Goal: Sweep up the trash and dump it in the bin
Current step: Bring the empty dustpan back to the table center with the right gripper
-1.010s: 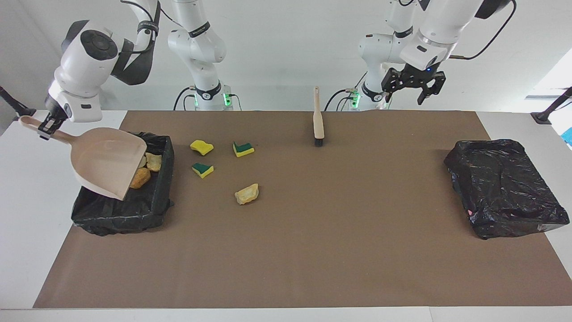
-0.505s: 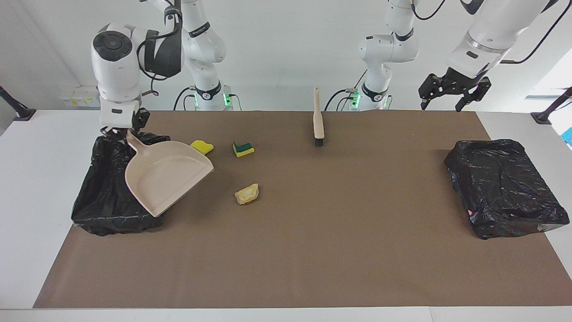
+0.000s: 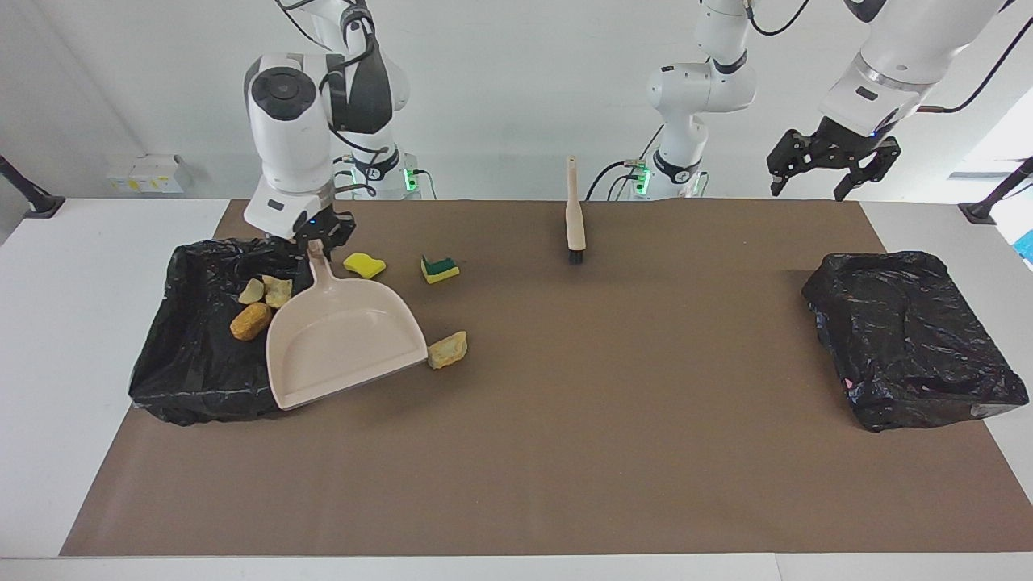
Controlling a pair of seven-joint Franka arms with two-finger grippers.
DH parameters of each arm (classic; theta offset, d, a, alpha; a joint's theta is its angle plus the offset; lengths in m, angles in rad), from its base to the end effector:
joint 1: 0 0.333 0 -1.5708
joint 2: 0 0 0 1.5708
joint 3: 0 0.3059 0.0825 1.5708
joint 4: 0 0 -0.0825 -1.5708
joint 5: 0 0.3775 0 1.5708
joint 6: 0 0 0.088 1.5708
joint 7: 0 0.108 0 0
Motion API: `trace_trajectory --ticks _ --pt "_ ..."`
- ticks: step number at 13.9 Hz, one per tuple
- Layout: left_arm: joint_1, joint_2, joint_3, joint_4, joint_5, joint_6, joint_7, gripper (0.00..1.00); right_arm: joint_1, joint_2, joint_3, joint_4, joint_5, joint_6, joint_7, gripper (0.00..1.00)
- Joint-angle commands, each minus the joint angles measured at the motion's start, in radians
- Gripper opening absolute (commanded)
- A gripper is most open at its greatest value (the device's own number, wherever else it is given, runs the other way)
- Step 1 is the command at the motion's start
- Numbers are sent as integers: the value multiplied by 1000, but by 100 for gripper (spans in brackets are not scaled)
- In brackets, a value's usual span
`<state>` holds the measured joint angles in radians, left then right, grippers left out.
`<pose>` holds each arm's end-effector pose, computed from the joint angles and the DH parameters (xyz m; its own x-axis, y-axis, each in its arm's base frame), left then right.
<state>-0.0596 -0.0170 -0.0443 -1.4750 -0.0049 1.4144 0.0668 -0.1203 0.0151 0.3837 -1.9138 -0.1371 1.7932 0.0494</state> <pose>0.5234 -0.0554 0.6530 0.9844 -0.1705 -0.0432 -0.1703 -0.9854 0.0070 0.5268 0.1291 0.4649 0.9619 0.2406 -0.1297 0.2570 -0.9578 0.1290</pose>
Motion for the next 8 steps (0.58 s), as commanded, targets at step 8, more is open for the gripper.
trace_trajectory --ticks 8 --pt "7 -4 -6 4 16 6 8 100 341 313 -3 306 25 41 519 0"
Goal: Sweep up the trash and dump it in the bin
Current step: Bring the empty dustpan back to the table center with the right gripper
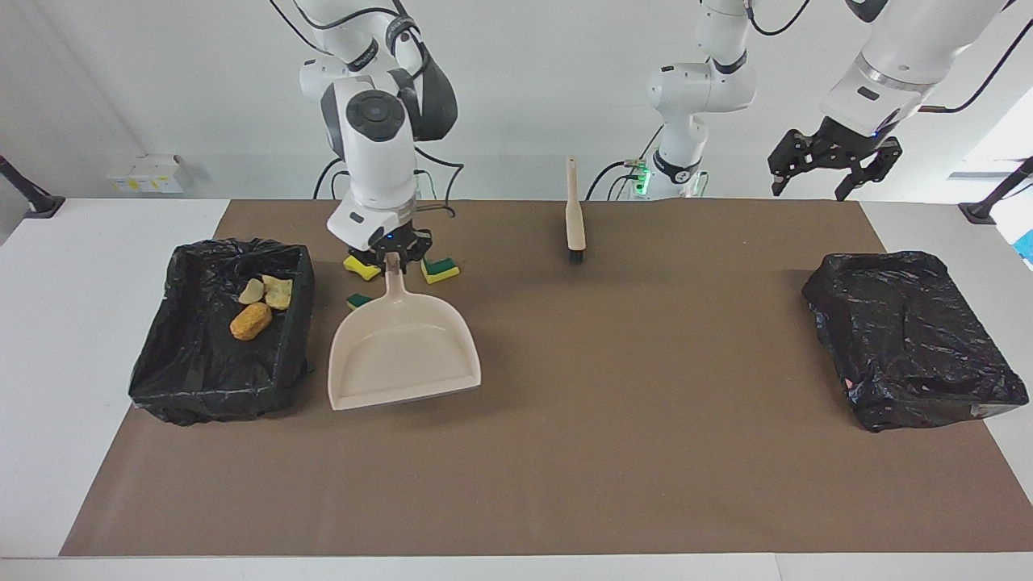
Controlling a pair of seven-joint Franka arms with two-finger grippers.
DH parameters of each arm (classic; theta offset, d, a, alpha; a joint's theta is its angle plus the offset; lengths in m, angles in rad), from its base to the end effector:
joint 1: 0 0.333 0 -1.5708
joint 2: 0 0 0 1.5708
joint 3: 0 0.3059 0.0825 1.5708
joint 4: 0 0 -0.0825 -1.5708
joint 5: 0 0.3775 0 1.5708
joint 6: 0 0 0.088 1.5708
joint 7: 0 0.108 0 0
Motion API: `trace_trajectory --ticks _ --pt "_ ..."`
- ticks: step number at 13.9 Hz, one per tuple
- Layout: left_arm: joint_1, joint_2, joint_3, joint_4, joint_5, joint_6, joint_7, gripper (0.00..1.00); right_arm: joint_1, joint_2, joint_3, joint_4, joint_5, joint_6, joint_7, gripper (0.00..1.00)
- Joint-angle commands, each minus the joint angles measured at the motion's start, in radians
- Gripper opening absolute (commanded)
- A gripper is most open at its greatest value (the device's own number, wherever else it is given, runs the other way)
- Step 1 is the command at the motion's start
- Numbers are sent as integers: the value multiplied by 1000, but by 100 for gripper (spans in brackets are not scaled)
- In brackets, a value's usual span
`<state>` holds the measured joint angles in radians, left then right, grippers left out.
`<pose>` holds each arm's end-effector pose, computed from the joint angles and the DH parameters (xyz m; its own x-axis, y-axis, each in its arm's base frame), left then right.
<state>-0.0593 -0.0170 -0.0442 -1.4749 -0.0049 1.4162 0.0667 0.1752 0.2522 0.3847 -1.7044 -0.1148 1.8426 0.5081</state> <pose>0.5236 -0.0552 0.6532 0.9846 -0.1700 -0.0413 -0.1699 -0.9854 0.0069 0.5308 0.3024 0.4357 0.9940 0.0788 -0.0760 0.0833 -0.9949 0.0576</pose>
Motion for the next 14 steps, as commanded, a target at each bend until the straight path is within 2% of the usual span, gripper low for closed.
trace_trajectory --ticks 1,4,10,11,12,14 --pt "7 -4 -6 1 16 7 11 100 78 114 -9 139 3 0 113 0" --pt "7 -6 -6 -5 14 7 21 100 188 254 -12 279 -41 3 318 0" --pt "10 -34 -6 -48 14 18 22 100 280 357 -4 282 -74 174 615 0" --pt "10 -34 -6 -50 14 27 22 100 280 358 -3 282 -74 176 615 21" --pt "9 -34 -6 -50 14 30 22 100 280 357 -4 278 -81 178 612 99" --pt "10 -34 -6 -50 14 29 22 100 268 345 -4 279 -89 169 606 100"
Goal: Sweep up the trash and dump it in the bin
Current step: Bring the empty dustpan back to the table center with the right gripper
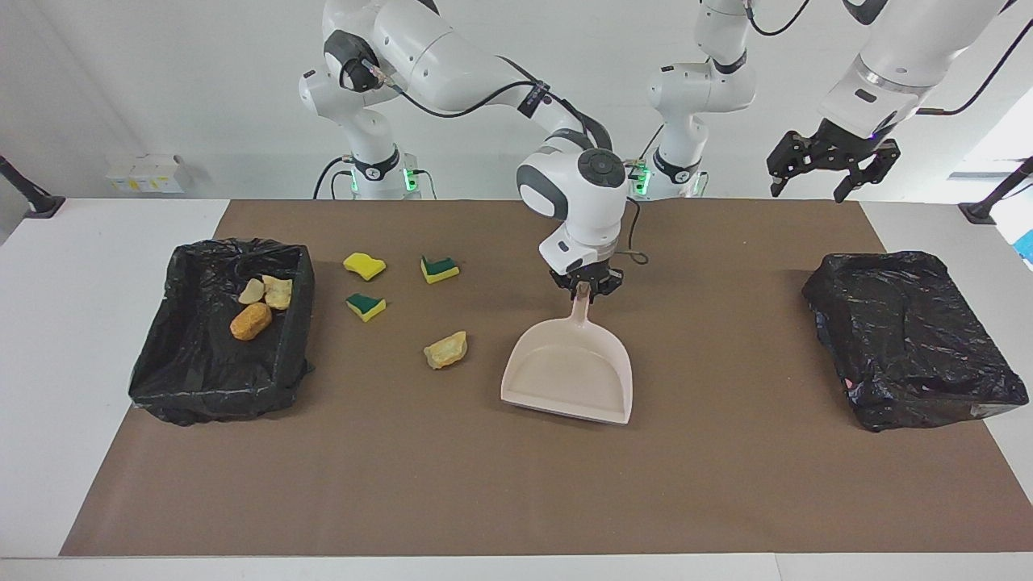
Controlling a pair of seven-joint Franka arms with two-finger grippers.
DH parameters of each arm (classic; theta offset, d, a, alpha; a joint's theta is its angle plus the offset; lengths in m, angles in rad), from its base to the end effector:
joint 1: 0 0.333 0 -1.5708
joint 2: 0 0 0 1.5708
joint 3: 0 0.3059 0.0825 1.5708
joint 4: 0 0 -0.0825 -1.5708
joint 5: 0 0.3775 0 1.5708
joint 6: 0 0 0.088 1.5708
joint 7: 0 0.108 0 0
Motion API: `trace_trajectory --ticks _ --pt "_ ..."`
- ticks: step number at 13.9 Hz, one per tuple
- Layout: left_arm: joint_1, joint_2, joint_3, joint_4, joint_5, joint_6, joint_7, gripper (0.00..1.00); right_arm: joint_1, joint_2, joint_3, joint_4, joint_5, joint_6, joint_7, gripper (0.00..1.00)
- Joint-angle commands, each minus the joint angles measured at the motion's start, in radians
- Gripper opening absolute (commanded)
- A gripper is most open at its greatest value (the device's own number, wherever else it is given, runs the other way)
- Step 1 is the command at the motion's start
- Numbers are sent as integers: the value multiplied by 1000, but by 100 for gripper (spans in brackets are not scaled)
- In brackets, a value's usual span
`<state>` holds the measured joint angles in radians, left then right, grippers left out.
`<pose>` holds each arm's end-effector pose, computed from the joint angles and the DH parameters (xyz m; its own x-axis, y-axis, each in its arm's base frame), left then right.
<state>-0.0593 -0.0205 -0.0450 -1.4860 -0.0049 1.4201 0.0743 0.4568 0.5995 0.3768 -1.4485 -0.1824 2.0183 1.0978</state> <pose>0.5230 -0.0556 0.6504 0.9830 -0.1782 -0.0450 -0.1781 -0.9840 0.0073 0.5107 0.4774 0.3499 0.9691 -0.2443 -0.0329 -0.2454 -0.9689 -0.0321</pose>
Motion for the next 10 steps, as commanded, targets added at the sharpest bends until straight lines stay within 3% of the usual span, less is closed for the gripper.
trace_trajectory --ticks 1,7,10 --pt "10 -32 -6 -39 14 20 15 100 -21 -7 5 23 -26 -10 5 100" --pt "-5 -30 -6 -56 13 48 16 100 -70 -104 8 -12 -13 -85 -148 100" --pt "-28 -27 -16 -92 10 121 15 100 -125 -179 8 -44 95 -148 -163 100"
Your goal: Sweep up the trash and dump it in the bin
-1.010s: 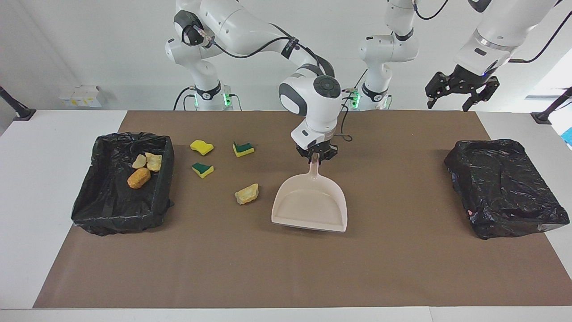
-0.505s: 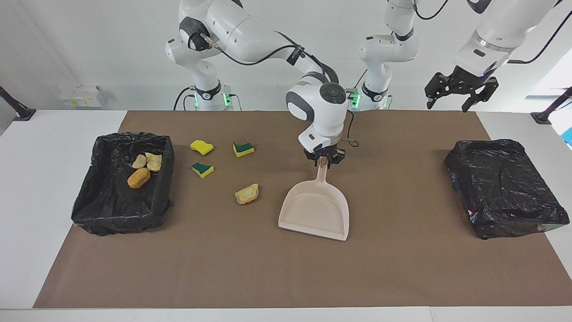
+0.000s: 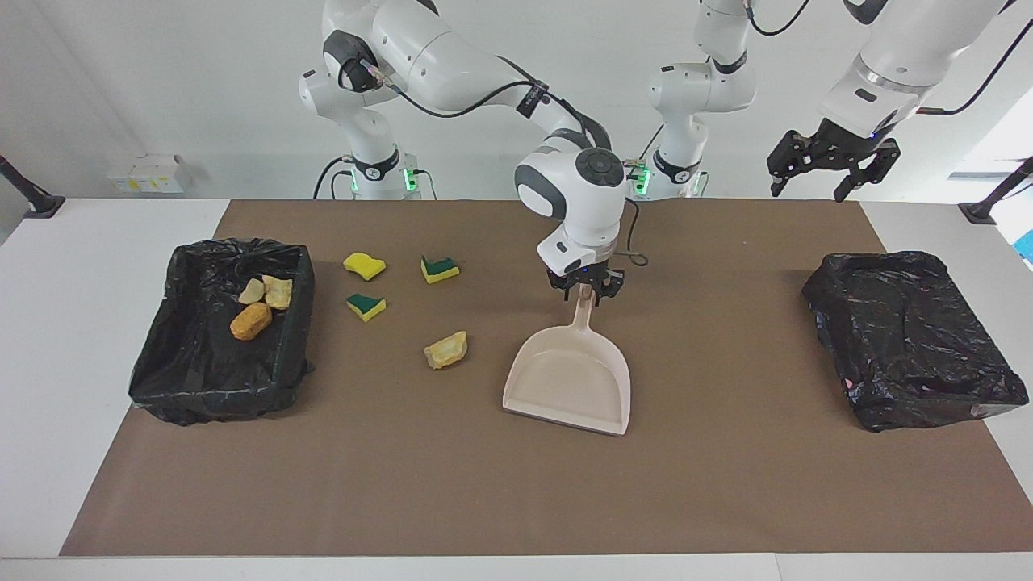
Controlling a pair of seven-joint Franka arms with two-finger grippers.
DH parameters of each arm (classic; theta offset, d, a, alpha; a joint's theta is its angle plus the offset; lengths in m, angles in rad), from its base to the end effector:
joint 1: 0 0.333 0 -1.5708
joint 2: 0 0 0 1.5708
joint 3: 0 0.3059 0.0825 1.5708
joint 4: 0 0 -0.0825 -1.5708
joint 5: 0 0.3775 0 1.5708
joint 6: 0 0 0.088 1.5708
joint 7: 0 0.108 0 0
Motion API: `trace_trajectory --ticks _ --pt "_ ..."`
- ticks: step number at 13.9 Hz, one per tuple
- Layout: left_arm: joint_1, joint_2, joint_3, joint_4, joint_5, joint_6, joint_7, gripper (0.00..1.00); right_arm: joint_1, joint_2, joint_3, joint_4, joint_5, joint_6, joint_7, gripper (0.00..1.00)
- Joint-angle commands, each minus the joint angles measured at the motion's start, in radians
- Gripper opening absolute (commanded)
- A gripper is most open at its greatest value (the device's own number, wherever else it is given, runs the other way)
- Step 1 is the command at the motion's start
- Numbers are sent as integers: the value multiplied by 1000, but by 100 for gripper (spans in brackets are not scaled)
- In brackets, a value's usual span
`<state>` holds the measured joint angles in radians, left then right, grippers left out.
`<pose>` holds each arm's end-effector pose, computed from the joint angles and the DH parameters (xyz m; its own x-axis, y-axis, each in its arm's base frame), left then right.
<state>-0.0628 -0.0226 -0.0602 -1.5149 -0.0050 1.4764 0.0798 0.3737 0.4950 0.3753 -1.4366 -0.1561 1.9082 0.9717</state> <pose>0.5276 -0.0662 0.6431 0.9793 -0.2018 -0.0156 -0.2018 -0.9794 0.0049 0.5366 0.4247 0.4147 0.9771 -0.2120 -0.0161 -0.2123 -0.9769 -0.0247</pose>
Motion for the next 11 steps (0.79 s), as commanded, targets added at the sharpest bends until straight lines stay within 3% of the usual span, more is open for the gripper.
trace_trajectory --ticks 1,7,11 --pt "-52 -22 -1 -86 8 106 0 100 -56 -99 10 -64 84 -91 -53 100" --pt "-201 -7 -1 -260 8 332 -61 100 2 -381 10 -404 203 -110 -34 100" --pt "-274 65 -1 -294 10 432 -170 100 114 -577 10 -703 334 81 12 100"
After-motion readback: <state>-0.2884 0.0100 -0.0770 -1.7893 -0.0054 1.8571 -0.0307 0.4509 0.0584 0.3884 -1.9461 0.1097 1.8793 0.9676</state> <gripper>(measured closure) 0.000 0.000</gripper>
